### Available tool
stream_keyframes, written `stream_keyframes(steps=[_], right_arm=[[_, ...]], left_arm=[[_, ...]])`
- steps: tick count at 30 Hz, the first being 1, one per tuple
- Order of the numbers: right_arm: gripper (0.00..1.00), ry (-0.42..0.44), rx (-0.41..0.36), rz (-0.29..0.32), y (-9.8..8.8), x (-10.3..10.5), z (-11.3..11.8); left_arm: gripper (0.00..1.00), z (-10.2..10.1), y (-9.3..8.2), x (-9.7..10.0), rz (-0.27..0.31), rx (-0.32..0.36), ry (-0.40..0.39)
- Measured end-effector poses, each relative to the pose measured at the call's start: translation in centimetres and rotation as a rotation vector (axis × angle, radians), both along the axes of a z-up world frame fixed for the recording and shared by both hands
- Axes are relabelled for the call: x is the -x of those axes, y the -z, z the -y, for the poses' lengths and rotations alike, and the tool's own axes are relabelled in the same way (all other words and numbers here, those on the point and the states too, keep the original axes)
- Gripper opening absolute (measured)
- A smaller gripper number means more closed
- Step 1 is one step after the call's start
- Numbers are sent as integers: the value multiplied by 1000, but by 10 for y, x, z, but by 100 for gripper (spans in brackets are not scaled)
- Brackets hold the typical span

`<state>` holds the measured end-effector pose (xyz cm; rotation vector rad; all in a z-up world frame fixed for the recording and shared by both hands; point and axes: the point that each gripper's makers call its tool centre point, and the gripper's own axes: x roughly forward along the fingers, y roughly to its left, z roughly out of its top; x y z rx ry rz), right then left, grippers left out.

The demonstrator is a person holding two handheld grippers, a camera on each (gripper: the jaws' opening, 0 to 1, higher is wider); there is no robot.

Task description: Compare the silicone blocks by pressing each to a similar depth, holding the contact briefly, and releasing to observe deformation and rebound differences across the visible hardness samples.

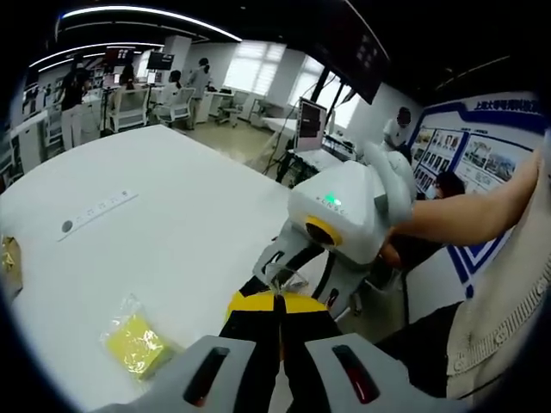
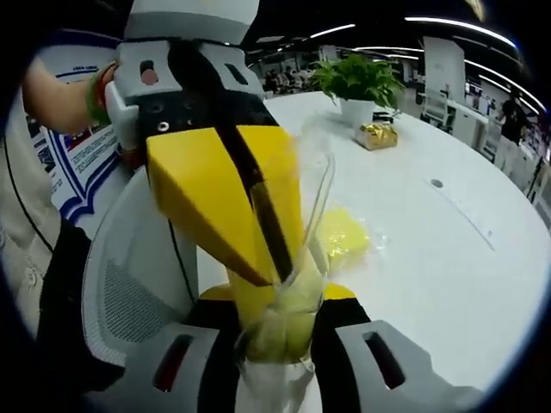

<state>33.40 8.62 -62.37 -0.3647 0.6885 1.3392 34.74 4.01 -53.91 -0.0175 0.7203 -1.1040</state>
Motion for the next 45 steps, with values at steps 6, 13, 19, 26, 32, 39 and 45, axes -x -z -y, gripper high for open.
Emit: stream_keyframes(steps=[6, 13, 19, 26, 32, 39, 45], right_arm=[[29, -1, 6, -1, 2, 1, 1], [29, -1, -3, -1, 0, 1, 2], [30, -1, -15, -11, -2, 3, 3], [32, 18, -55, -20, -12, 3, 3], [36, 31, -61, -17, -12, 4, 8], [45, 66, -78, -15, -13, 6, 18], [54, 144, -115, 8, -17, 5, 35]], left_arm=[[0, 2, -1, 1, -2, 4, 7], [0, 2, -3, 0, -3, 10, 6], [0, 2, -3, 1, -3, 10, 6], [0, -1, -2, 0, -8, 8, -9], [0, -2, -1, 0, -10, 5, -15], [0, -4, -2, -3, -9, 9, -32], [0, -3, -2, -4, -16, 17, -45]])
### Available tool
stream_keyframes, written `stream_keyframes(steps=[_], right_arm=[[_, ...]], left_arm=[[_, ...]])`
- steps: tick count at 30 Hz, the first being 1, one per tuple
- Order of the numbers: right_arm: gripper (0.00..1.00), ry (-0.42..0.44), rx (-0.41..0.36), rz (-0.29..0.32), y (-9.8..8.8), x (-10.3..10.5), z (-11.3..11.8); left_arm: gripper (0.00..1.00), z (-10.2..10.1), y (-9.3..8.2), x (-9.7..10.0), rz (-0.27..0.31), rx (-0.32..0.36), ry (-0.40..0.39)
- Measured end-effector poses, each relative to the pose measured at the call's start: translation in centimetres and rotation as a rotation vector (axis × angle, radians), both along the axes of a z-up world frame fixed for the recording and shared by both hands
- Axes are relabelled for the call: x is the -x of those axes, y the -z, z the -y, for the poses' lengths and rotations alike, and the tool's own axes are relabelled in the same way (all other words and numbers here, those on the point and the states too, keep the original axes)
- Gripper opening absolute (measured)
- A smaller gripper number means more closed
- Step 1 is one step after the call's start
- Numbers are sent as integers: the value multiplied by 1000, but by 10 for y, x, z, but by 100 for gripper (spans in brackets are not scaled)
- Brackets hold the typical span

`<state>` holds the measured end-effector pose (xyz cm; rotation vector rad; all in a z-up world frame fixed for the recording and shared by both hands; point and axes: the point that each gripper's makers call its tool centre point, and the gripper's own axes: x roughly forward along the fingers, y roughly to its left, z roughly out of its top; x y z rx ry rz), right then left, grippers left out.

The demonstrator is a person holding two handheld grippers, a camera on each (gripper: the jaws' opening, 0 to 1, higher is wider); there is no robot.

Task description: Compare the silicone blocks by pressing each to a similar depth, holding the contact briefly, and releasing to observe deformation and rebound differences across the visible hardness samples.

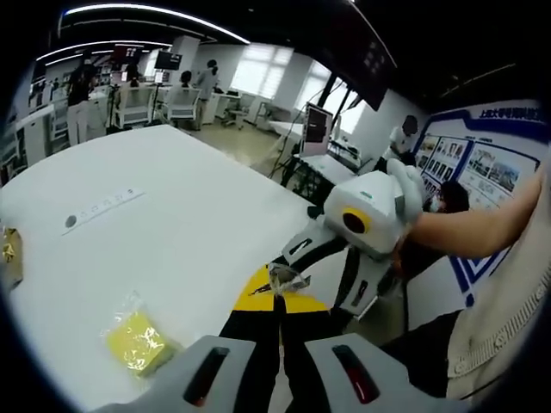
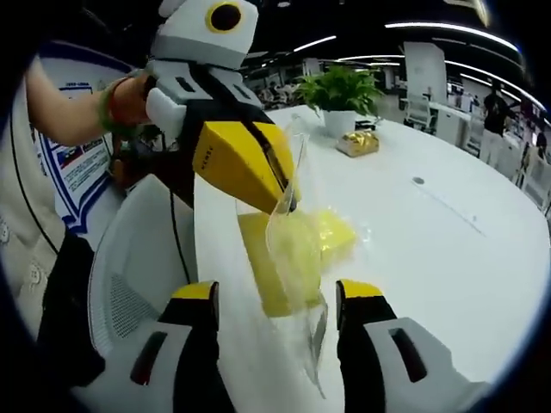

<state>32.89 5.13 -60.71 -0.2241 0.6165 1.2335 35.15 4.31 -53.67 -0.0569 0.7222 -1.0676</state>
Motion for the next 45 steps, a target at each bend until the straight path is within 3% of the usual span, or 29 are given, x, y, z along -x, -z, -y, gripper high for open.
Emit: stream_keyframes(steps=[9, 15, 23, 32, 33, 39, 45], right_arm=[[62, 151, -87, 1, -9, 1, 30], [67, 302, -187, 12, -24, 1, 58], [67, 472, -280, 17, -33, 17, 101], [63, 528, -294, -14, -33, 37, 128], [63, 528, -295, -12, -35, 38, 130], [65, 555, -304, 1, -42, 32, 143], [64, 593, -291, 2, -37, 23, 162]], left_arm=[[0, 1, 6, -3, -29, 9, -21], [0, 0, 14, -8, -62, 29, -65], [0, 7, 26, -27, -169, 157, -202], [0, 31, 54, -59, -277, 273, -315], [0, 36, 59, -61, -313, 286, -323], [0, 52, 83, -81, -360, 300, -367], [0, 50, 98, -109, -367, 313, -454]])
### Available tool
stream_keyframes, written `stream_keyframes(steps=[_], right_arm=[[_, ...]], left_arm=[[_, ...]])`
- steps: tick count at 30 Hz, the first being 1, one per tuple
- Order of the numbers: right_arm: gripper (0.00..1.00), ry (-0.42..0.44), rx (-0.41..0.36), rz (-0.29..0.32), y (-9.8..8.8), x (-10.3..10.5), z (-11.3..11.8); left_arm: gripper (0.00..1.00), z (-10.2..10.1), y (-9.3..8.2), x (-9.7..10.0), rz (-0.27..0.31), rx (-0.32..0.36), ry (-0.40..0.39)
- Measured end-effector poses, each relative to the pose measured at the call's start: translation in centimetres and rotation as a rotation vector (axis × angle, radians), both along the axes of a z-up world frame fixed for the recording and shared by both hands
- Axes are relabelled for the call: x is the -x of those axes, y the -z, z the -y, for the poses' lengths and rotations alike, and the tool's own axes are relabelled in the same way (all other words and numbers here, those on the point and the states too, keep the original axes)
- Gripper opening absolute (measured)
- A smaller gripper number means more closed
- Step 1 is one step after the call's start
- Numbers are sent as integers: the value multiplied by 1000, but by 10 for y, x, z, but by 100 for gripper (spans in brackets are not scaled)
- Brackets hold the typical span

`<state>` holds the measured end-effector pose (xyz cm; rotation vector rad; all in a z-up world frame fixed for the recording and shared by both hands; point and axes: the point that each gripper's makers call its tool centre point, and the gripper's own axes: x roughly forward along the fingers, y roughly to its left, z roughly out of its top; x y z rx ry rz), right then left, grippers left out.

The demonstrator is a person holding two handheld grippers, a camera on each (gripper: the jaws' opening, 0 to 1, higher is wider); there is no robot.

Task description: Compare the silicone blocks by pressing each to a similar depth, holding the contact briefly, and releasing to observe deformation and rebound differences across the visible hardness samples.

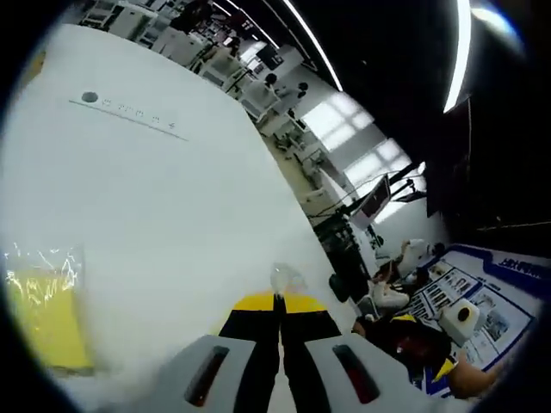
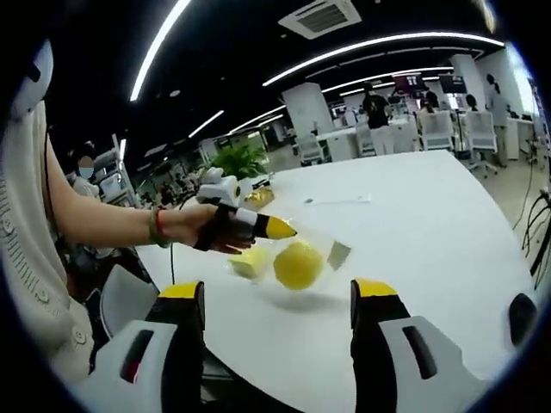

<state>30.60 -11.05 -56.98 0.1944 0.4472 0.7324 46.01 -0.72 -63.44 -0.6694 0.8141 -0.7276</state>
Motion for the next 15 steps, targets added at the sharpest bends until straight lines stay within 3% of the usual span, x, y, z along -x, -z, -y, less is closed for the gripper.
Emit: stream_keyframes(steps=[8, 15], right_arm=[[64, 24, 10, -51, 18, 4, 11], [63, 28, 12, -77, 26, 9, 14]], left_arm=[[0, -10, 27, -31, -16, -80, -66], [0, -18, 56, -40, -44, -193, -46]])
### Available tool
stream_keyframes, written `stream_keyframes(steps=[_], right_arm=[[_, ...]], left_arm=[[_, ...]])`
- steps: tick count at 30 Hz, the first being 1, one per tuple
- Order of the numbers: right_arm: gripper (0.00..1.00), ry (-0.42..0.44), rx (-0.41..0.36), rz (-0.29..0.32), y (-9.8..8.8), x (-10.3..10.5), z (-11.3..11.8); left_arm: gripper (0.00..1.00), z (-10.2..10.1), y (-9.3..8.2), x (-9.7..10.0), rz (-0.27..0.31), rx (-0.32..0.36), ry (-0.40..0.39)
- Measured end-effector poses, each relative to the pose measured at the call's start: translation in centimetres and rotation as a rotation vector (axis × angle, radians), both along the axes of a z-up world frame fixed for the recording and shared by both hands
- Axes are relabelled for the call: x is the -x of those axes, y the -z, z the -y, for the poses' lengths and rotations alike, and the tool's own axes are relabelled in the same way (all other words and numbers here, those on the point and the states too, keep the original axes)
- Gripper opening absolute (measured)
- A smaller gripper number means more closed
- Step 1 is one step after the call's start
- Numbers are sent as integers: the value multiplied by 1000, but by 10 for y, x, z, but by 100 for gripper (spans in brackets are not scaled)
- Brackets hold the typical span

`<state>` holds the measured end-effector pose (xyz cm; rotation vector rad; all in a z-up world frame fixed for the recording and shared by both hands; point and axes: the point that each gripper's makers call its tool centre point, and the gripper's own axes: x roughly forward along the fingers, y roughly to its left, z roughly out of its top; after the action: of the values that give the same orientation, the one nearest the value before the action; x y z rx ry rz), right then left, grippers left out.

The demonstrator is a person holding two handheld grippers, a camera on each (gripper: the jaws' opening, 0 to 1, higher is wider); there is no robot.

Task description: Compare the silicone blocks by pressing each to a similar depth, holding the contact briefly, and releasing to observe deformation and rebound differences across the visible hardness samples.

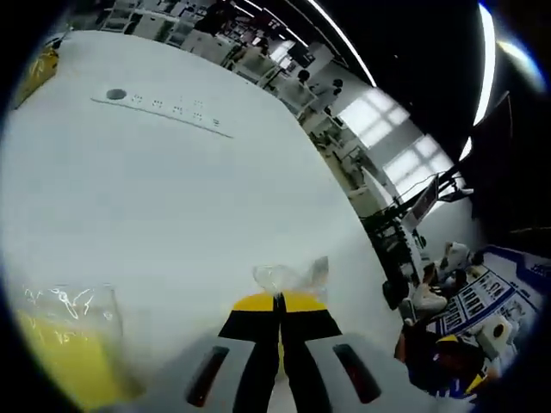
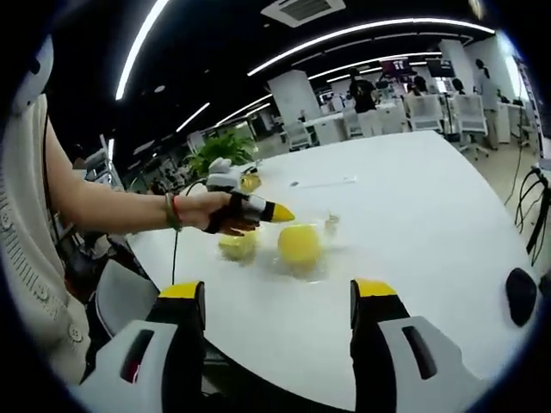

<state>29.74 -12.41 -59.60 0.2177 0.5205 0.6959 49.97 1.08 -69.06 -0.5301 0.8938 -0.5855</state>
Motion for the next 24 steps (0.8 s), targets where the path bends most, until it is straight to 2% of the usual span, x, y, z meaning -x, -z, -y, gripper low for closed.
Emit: stream_keyframes(steps=[4, 6, 14, 16, 24], right_arm=[[62, 4, -1, -6, 2, 1, 1], [63, 11, -1, -9, 4, 2, 3], [62, 18, -10, -21, 9, 6, 4], [62, 11, -7, -30, 12, 8, 2], [62, -3, -22, -29, 11, 8, -6]], left_arm=[[0, -2, 8, -4, -5, -24, 3], [0, -6, 17, -6, -3, -76, 15], [0, -13, 38, -8, -29, -153, 27], [0, -12, 37, -8, -33, -144, 21], [2, -12, 34, -8, 32, -222, 83]])
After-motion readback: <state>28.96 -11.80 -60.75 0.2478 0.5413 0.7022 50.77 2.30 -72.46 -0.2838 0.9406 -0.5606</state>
